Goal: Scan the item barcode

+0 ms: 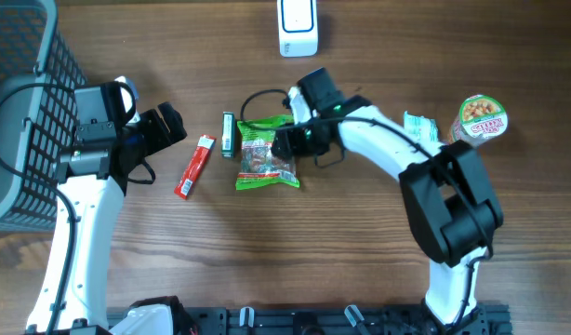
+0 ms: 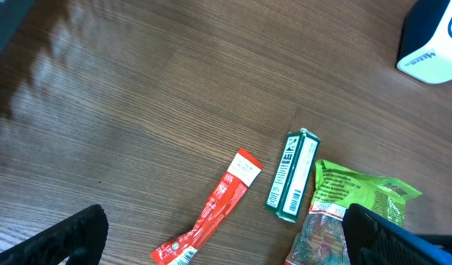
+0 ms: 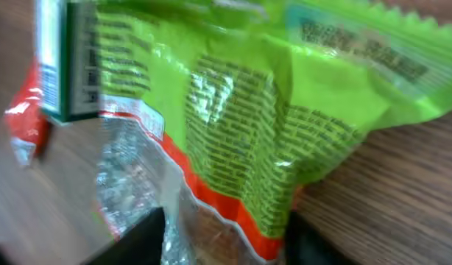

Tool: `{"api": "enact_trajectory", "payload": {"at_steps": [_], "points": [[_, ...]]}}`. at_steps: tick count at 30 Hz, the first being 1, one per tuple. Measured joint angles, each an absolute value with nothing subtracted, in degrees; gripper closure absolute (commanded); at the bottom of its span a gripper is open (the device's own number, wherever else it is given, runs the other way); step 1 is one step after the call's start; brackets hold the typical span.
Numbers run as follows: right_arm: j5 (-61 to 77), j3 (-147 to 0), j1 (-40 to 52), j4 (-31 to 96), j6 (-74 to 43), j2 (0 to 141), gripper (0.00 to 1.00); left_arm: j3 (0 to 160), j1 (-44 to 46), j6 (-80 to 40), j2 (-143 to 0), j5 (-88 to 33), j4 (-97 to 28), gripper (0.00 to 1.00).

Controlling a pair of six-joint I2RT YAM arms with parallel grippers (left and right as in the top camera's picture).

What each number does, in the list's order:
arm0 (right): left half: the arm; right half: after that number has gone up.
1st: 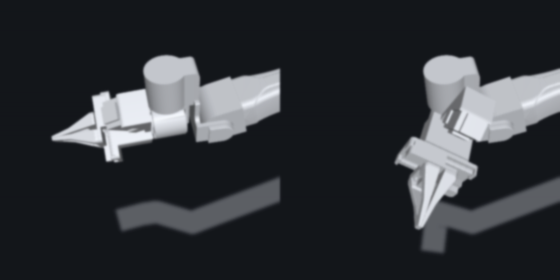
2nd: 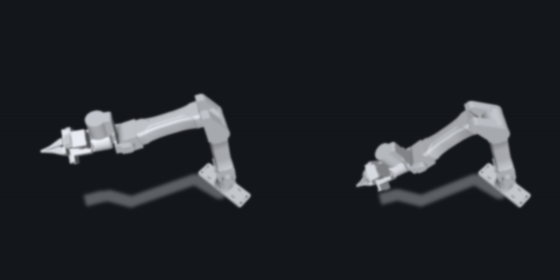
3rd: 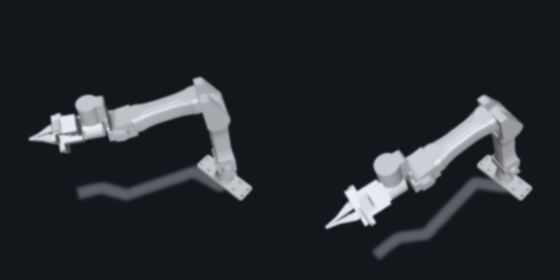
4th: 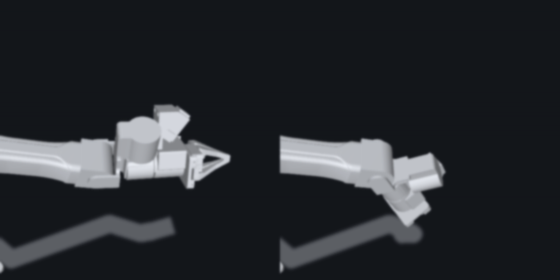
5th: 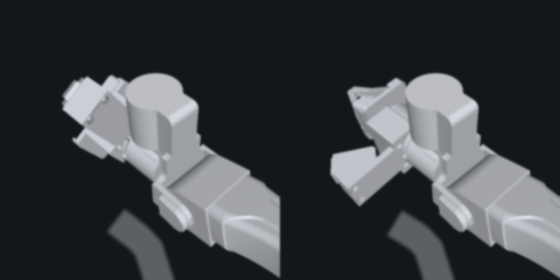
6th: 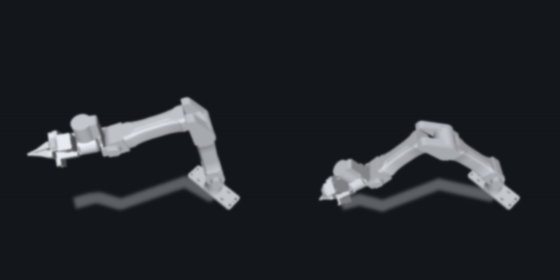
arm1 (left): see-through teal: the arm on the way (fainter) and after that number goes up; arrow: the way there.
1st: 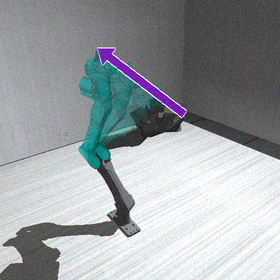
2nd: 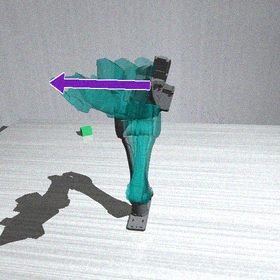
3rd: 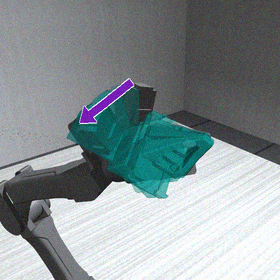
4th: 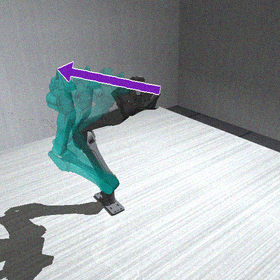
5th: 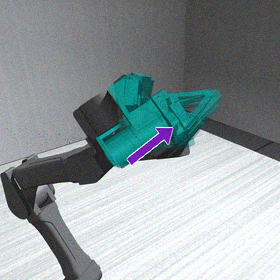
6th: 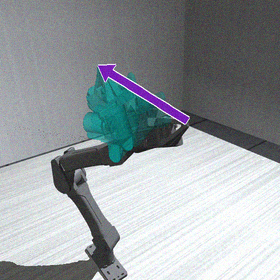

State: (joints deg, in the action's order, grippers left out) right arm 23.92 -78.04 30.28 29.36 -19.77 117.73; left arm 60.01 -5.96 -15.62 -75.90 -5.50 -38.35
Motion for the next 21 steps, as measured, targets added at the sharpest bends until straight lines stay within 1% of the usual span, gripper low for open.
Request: {"api": "enact_trajectory", "payload": {"at_steps": [2, 5, 6, 7, 8, 10, 11, 12, 13, 14, 15, 16, 17, 18, 19, 20, 21], "points": [[21.3, -77.9, 31.1, 29.7, -20.1, 117.7, 0.96, 60.0, -6.0, -15.6, -75.9, -5.5, -38.3, 0.0], [18.1, -77.9, 31.2, 31.4, -21.5, 117.6, 0.96, 60.0, -6.0, -15.6, -75.9, -5.5, -38.3, 0.0], [17.1, -77.9, 31.2, 32.2, -22.1, 117.4, 0.94, 60.0, -6.0, -15.6, -75.9, -5.5, -38.3, 0.0], [15.7, -77.9, 31.1, 33.5, -22.9, 117.0, 0.88, 60.0, -6.0, -15.6, -75.9, -5.5, -38.3, 0.0], [14.3, -77.9, 31.0, 34.5, -23.6, 116.5, 0.78, 60.0, -6.0, -15.6, -75.9, -5.5, -38.3, 0.0], [11.2, -77.7, 30.5, 36.3, -25.2, 114.9, 0.27, 60.0, -6.0, -15.6, -75.9, -5.5, -38.3, 0.0], [9.2, -77.6, 30.0, 36.8, -25.5, 113.3, 0.25, 60.0, -6.0, -15.6, -75.9, -5.5, -38.3, 0.0], [8.9, -77.6, 29.8, 36.8, -25.2, 112.6, 0.27, 60.0, -6.0, -15.6, -75.9, -5.5, -38.3, 0.0], [9.0, -77.6, 29.6, 36.8, -24.6, 112.0, 0.32, 60.0, -6.0, -15.6, -75.9, -5.5, -38.3, 0.0], [9.3, -77.6, 29.4, 36.8, -23.4, 111.2, 0.42, 60.0, -6.0, -15.6, -75.9, -5.5, -38.3, 0.0], [10.5, -77.6, 29.3, 36.9, -22.5, 110.7, 0.5, 60.0, -6.0, -15.6, -75.9, -5.5, -38.3, 0.0], [12.8, -77.6, 29.3, 37.7, -20.2, 110.1, 0.69, 60.0, -6.0, -15.6, -75.9, -5.5, -38.3, 0.0], [14.3, -77.6, 29.3, 38.3, -19.9, 110.0, 0.74, 60.0, -6.0, -15.6, -75.9, -5.5, -38.3, 0.0], [15.9, -77.6, 29.4, 38.6, -19.2, 109.9, 0.85, 60.0, -6.0, -15.6, -75.9, -5.5, -38.3, 0.0], [17.7, -77.6, 29.4, 38.8, -18.9, 109.9, 0.92, 60.0, -6.0, -15.6, -75.9, -5.5, -38.3, 0.0], [19.2, -77.6, 29.3, 38.7, -18.5, 109.9, 0.96, 60.0, -6.0, -15.6, -75.9, -5.5, -38.3, 0.0], [21.0, -77.6, 29.2, 38.5, -18.2, 109.8, 0.96, 60.0, -6.0, -15.6, -75.9, -5.5, -38.3, 0.0]]}}
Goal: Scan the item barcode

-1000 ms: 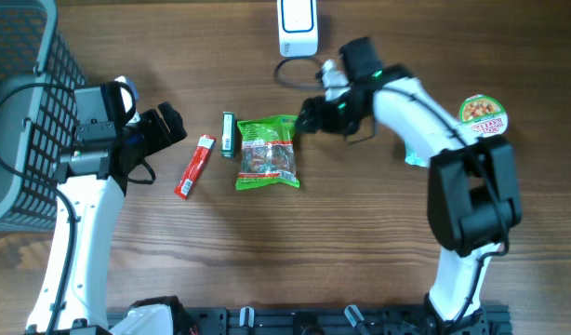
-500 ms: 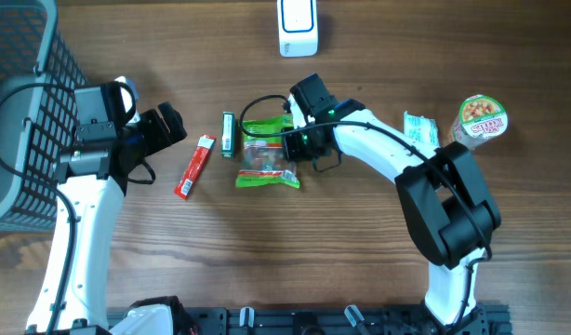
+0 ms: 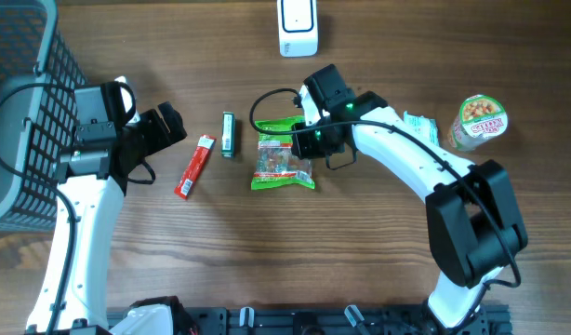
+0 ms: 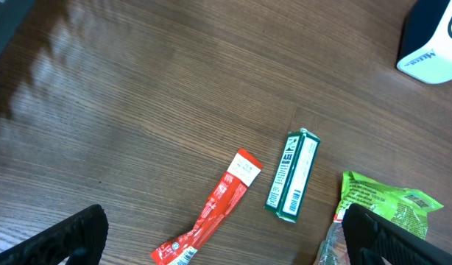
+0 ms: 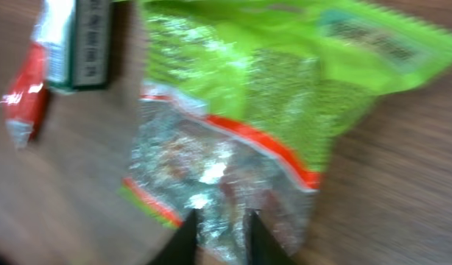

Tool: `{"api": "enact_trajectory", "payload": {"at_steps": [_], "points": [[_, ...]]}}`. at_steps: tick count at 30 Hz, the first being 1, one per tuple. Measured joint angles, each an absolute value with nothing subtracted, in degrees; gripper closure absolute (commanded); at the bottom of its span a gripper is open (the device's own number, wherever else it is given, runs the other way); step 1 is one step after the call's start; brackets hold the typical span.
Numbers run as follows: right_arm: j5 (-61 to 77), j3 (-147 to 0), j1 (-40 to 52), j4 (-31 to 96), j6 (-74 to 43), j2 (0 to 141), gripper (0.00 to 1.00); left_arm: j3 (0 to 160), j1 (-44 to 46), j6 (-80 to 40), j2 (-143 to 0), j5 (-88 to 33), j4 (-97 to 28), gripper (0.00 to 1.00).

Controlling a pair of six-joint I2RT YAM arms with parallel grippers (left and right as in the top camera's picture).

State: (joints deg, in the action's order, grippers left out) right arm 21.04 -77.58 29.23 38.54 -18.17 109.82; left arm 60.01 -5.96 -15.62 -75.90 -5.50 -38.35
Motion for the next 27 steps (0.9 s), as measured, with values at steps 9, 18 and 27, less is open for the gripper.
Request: {"api": "enact_trajectory", "payload": {"at_steps": [9, 18, 27], "points": [[30.3, -76.2, 27.3, 37.6, -18.4, 108.3, 0.96, 60.0, -6.0, -15.6, -75.9, -5.5, -38.3, 0.0], [29.3, -63.8, 27.3, 26.1, -27.0, 108.3, 0.96, 60.0, -6.0, -15.6, -75.9, -5.5, -38.3, 0.0], [29.2, -57.8, 28.3, 16.7, -31.4, 107.6, 0.87, 60.0, -6.0, -15.6, -75.9, -5.5, -38.3, 0.0]]}}
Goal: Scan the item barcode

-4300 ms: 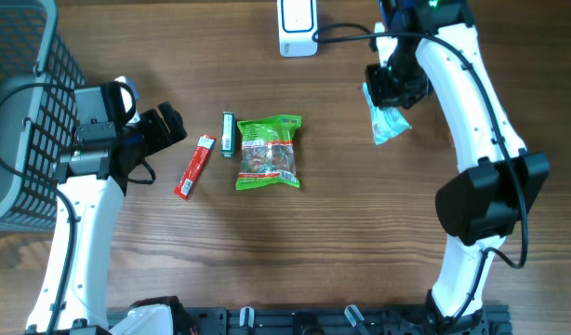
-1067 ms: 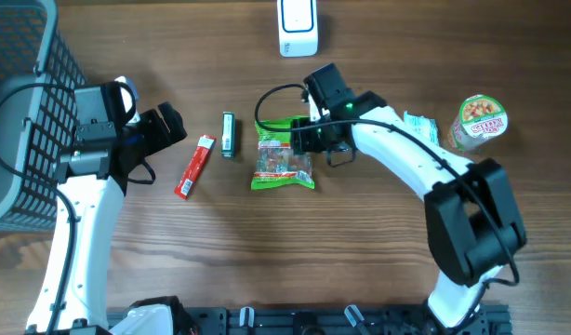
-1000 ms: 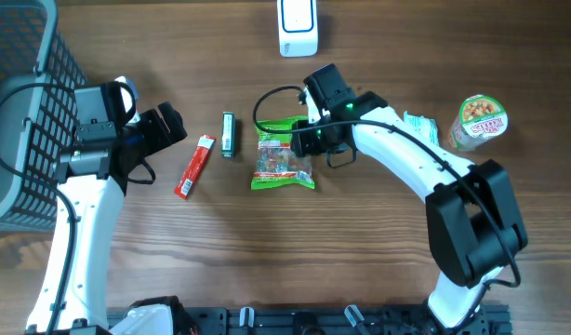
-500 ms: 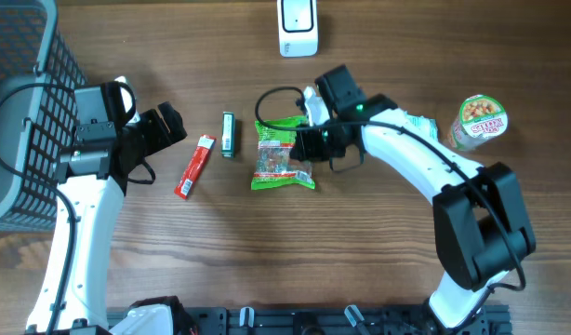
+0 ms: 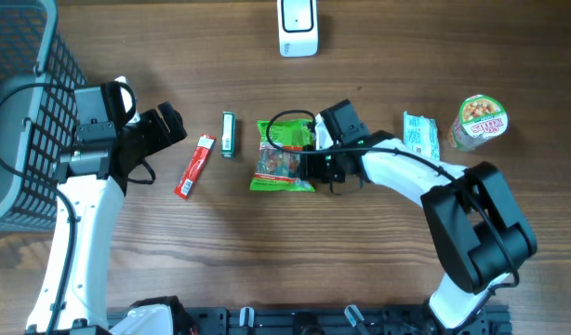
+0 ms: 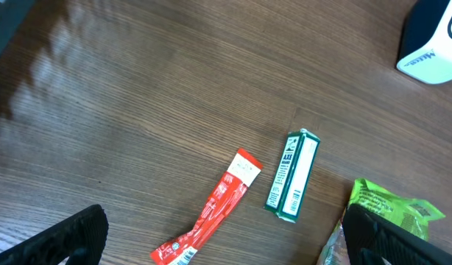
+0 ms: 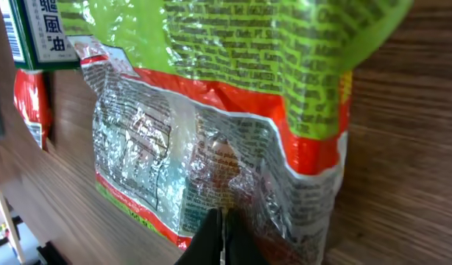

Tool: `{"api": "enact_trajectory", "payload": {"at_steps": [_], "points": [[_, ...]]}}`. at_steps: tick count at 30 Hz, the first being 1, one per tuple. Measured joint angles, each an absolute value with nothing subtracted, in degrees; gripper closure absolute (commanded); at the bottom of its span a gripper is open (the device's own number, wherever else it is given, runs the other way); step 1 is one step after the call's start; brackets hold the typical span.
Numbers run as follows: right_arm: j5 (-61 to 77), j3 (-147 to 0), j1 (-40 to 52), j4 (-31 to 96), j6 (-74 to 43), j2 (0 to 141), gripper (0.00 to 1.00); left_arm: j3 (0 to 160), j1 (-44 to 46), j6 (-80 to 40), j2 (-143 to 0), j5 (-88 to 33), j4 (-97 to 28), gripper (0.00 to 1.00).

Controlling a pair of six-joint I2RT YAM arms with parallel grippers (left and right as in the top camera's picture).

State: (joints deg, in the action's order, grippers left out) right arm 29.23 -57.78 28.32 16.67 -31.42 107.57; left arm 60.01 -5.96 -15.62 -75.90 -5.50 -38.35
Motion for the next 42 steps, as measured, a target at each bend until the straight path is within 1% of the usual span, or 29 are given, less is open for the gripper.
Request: {"api": "enact_trajectory", "payload": {"at_steps": [2, 5, 9, 14, 22, 33, 35, 39, 42], "points": [[29.6, -58.4, 28.5, 18.0, -30.5, 107.2, 0.85, 60.0, -6.0, -15.6, -75.9, -5.5, -38.3, 0.0], [29.6, -59.7, 28.6, 20.8, -29.0, 105.4, 0.86, 60.0, -6.0, -15.6, -75.9, -5.5, -38.3, 0.0], [28.6, -61.5, 28.6, 24.3, -27.2, 100.0, 0.96, 60.0, -6.0, -15.6, -75.9, -5.5, -38.3, 0.0], [25.5, -62.4, 28.6, 29.9, -27.7, 96.5, 0.96, 60.0, -6.0, -15.6, -75.9, -5.5, -38.3, 0.0], [24.0, -59.5, 28.6, 27.1, -31.4, 99.6, 0.96, 60.0, -6.0, -15.6, -75.9, -5.5, -38.3, 0.0], [22.0, -57.5, 28.8, 26.9, -37.3, 105.0, 0.96, 60.0, -6.0, -15.6, -75.9, -5.5, -38.3, 0.0], [20.1, -58.1, 28.6, 29.0, -37.3, 105.0, 0.96, 60.0, -6.0, -15.6, -75.9, -5.5, -38.3, 0.0], [17.0, -59.5, 28.2, 31.7, -36.2, 102.8, 0.96, 60.0, -6.0, -15.6, -75.9, -5.5, -38.3, 0.0], [16.9, -60.8, 28.3, 31.7, -35.7, 98.4, 0.96, 60.0, -6.0, -15.6, -75.9, -5.5, -38.3, 0.0]]}}
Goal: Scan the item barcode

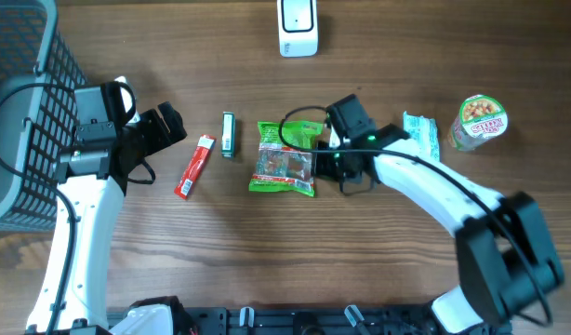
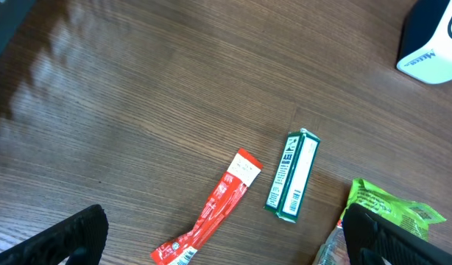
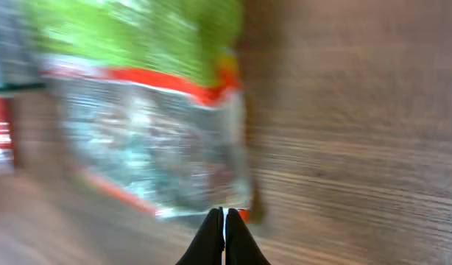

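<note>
The green and clear snack bag (image 1: 285,159) lies on the table, left of centre; it is blurred in the right wrist view (image 3: 145,110). My right gripper (image 1: 338,166) is at its right edge. The jaws are shut (image 3: 224,215), with the bag's rim pinched at the fingertips. The white scanner (image 1: 298,26) stands at the back edge and shows in the left wrist view (image 2: 434,44). My left gripper (image 1: 166,125) hangs open (image 2: 226,243) left of the items, holding nothing.
A red sachet (image 1: 194,167) and a green gum pack (image 1: 229,134) lie left of the bag. A teal-white packet (image 1: 420,135) and a noodle cup (image 1: 479,121) sit at the right. A dark wire basket (image 1: 25,112) fills the far left.
My right gripper has shifted a little to the right, from over the bag to its right rim, still shut. The bag lies in about the same place. The left arm has not moved.
First the right jaws stood open over the bag, which touched the green pack. Then the bag lay further right, apart from the pack, with the jaws narrowed. Then they were shut on the bag's film, and now they are at its right rim.
</note>
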Tool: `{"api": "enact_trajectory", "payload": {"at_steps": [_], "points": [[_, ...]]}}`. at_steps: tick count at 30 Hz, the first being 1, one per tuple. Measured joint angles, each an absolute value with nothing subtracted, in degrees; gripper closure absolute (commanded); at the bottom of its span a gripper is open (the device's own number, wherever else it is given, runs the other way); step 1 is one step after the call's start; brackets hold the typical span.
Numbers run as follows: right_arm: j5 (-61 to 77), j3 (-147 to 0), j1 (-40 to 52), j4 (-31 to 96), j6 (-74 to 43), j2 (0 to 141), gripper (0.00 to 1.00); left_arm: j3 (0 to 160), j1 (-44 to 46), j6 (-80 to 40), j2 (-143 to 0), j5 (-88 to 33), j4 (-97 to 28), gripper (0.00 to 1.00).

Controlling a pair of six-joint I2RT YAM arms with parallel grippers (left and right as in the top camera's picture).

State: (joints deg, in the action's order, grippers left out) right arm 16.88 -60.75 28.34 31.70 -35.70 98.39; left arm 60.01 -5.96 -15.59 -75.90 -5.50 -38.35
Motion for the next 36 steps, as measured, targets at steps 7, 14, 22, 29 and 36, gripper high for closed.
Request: {"api": "enact_trajectory", "payload": {"at_steps": [7, 14, 22, 29, 36], "points": [[18.5, -61.7, 30.4, 31.3, -35.5, 96.3, 0.96, 60.0, -6.0, -15.6, -75.9, -5.5, -38.3, 0.0], [18.6, -58.1, 33.8, 24.1, -38.8, 99.1, 0.96, 60.0, -6.0, -15.6, -75.9, -5.5, -38.3, 0.0], [20.4, -54.5, 34.9, 15.6, -45.9, 105.8, 0.96, 60.0, -6.0, -15.6, -75.9, -5.5, -38.3, 0.0], [23.6, -55.9, 34.9, 17.8, -41.5, 104.5, 0.91, 60.0, -6.0, -15.6, -75.9, -5.5, -38.3, 0.0], [20.5, -58.0, 34.9, 20.9, -37.6, 93.2, 0.92, 60.0, -6.0, -15.6, -75.9, -5.5, -38.3, 0.0]]}}
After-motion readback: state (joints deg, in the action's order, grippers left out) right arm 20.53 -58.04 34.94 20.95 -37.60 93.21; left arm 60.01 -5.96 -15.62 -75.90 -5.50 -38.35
